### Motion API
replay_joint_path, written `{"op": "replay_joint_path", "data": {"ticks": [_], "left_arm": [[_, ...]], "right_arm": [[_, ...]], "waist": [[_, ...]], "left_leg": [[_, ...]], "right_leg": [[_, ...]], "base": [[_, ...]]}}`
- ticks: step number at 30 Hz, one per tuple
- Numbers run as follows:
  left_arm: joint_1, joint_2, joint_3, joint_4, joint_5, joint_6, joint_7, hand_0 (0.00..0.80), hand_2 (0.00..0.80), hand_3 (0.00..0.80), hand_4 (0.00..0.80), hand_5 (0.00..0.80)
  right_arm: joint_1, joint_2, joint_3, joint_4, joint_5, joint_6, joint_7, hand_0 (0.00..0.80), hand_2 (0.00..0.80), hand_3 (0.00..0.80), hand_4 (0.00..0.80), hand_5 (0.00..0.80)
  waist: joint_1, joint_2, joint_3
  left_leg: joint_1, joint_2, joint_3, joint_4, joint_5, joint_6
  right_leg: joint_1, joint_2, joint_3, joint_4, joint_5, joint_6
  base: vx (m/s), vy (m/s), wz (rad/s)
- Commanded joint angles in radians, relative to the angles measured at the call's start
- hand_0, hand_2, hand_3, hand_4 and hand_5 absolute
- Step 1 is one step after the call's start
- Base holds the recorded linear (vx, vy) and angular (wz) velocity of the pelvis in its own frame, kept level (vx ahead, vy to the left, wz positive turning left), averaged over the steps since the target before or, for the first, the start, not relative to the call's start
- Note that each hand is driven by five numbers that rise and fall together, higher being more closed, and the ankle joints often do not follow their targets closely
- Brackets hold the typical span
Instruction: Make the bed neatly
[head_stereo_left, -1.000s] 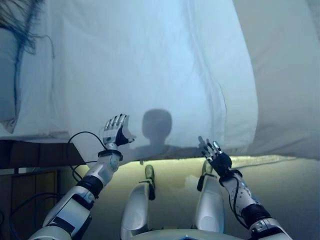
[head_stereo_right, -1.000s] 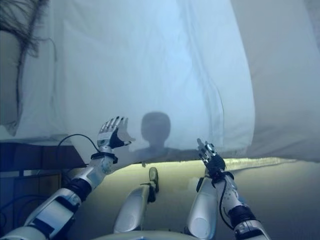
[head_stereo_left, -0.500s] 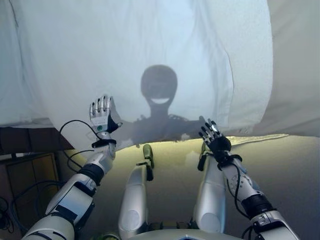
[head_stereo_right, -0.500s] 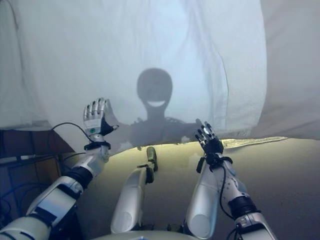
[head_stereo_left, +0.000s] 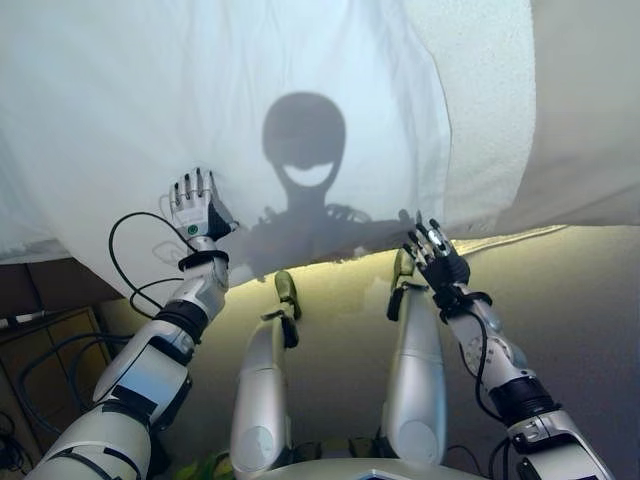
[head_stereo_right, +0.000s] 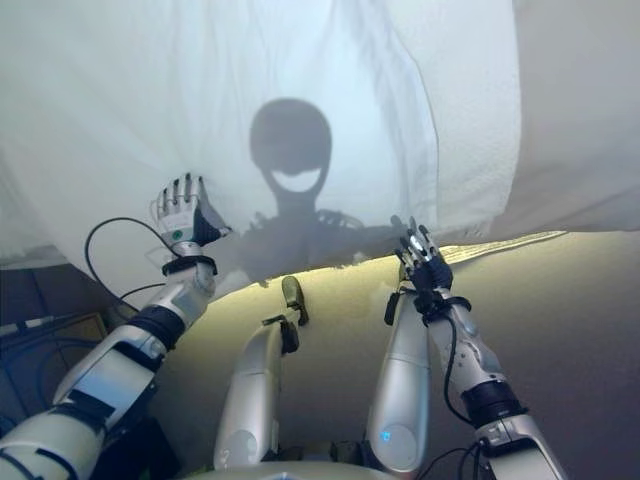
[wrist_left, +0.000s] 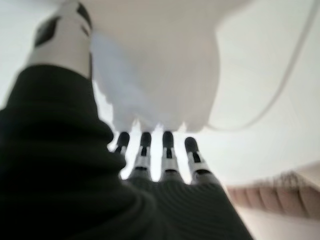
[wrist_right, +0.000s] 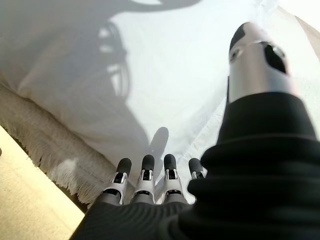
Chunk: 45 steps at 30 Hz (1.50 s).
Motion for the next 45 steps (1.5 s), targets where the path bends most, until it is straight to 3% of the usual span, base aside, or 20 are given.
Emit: {"op": "replay_joint_path", "data": {"ticks": [1, 2, 3, 4, 18, 27, 31, 36, 38, 45], "left_arm": [[0.002, 0.034, 0.031, 0.03, -0.06, -0.036, -0.086, 0.041, 0.041, 0.041, 0.041, 0.041], [0.005, 0.031, 0.026, 0.033, -0.074, -0.035, -0.093, 0.257, 0.257, 0.257, 0.257, 0.257], [0.009, 0.027, 0.026, 0.033, -0.078, -0.032, -0.097, 0.574, 0.574, 0.574, 0.574, 0.574], [0.01, 0.024, 0.025, 0.033, -0.081, -0.027, -0.1, 0.8, 0.8, 0.8, 0.8, 0.8], [0.014, 0.045, 0.028, 0.024, -0.062, -0.041, -0.107, 0.8, 0.8, 0.8, 0.8, 0.8], [0.082, 0.062, 0.059, 0.013, -0.091, -0.127, -0.114, 0.8, 0.8, 0.8, 0.8, 0.8], [0.17, 0.07, 0.079, 0.029, -0.034, -0.172, -0.139, 0.8, 0.8, 0.8, 0.8, 0.8], [0.264, 0.08, 0.075, 0.051, 0.055, -0.179, -0.155, 0.8, 0.8, 0.8, 0.8, 0.8], [0.303, 0.099, 0.081, 0.057, 0.066, -0.183, -0.168, 0.8, 0.8, 0.8, 0.8, 0.8], [0.409, 0.126, 0.126, 0.036, -0.043, -0.234, -0.189, 0.8, 0.8, 0.8, 0.8, 0.8]], "right_arm": [[0.007, -0.042, -0.014, -0.129, -0.021, 0.003, 0.007, 0.0, 0.0, 0.0, 0.0, 0.0], [0.007, -0.047, -0.014, -0.141, -0.024, 0.012, 0.007, 0.0, 0.0, 0.0, 0.0, 0.0], [0.006, -0.051, -0.012, -0.152, -0.025, 0.018, 0.002, 0.0, 0.0, 0.0, 0.0, 0.0], [0.004, -0.052, -0.013, -0.158, -0.029, 0.024, 0.0, 0.0, 0.0, 0.0, 0.0, 0.0], [0.015, -0.04, -0.017, -0.168, -0.026, 0.001, 0.022, 0.0, 0.0, 0.0, 0.0, 0.0], [0.078, -0.036, -0.049, -0.133, 0.001, 0.001, 0.085, 0.0, 0.0, 0.0, 0.0, 0.0], [0.134, -0.049, -0.08, -0.075, 0.013, 0.029, 0.15, 0.0, 0.0, 0.0, 0.0, 0.0], [0.157, -0.074, -0.1, -0.05, -0.01, 0.069, 0.151, 0.0, 0.0, 0.0, 0.0, 0.0], [0.167, -0.091, -0.115, -0.052, -0.018, 0.09, 0.14, 0.0, 0.0, 0.0, 0.0, 0.0], [0.214, -0.136, -0.144, -0.063, -0.027, 0.131, 0.104, 0.0, 0.0, 0.0, 0.0, 0.0]], "waist": [[-0.017, 0.0, 0.035], [-0.019, 0.003, 0.036], [-0.019, 0.006, 0.036], [-0.02, 0.008, 0.036], [0.001, -0.003, 0.036], [0.011, -0.002, 0.035], [0.016, 0.019, -0.009], [0.017, 0.061, -0.072], [0.012, 0.075, -0.096], [0.019, 0.127, -0.153]], "left_leg": [[-0.114, -0.007, -0.037, 0.079, 0.053, 0.019], [-0.121, -0.006, -0.036, 0.083, 0.053, 0.019], [-0.127, -0.005, -0.036, 0.086, 0.054, 0.019], [-0.13, -0.004, -0.036, 0.087, 0.054, 0.019], [-0.166, 0.007, -0.051, 0.093, 0.056, 0.024], [-0.008, 0.001, -0.03, 0.039, 0.044, 0.032], [0.091, -0.001, -0.018, 0.003, 0.04, 0.033], [0.202, -0.012, -0.005, -0.059, 0.048, 0.025], [0.23, -0.021, 0.009, -0.083, 0.073, 0.028], [0.321, -0.038, 0.018, -0.116, 0.066, 0.012]], "right_leg": [[0.011, -0.016, 0.015, -0.217, 0.293, 0.106], [0.006, -0.018, 0.02, -0.216, 0.294, 0.106], [0.001, -0.018, 0.024, -0.214, 0.294, 0.106], [-0.003, -0.019, 0.026, -0.212, 0.294, 0.106], [-0.016, -0.02, 0.007, -0.213, 0.294, 0.106], [0.131, -0.044, -0.041, -0.237, 0.276, 0.106], [0.208, -0.07, -0.063, -0.243, 0.259, 0.105], [0.285, -0.101, -0.081, -0.259, 0.232, 0.106], [0.308, -0.119, -0.09, -0.279, 0.246, 0.093], [0.382, -0.165, -0.097, -0.288, 0.22, 0.092]], "base": [[0.032, 0.103, -0.11], [0.032, 0.088, -0.11], [0.026, 0.077, -0.1], [0.016, 0.05, -0.06], [0.002, -0.026, -0.01], [0.025, -0.032, 0.0], [0.125, 0.031, 0.0], [0.114, 0.121, -0.02], [0.048, 0.137, 0.11], [0.109, 0.106, 0.13]]}}
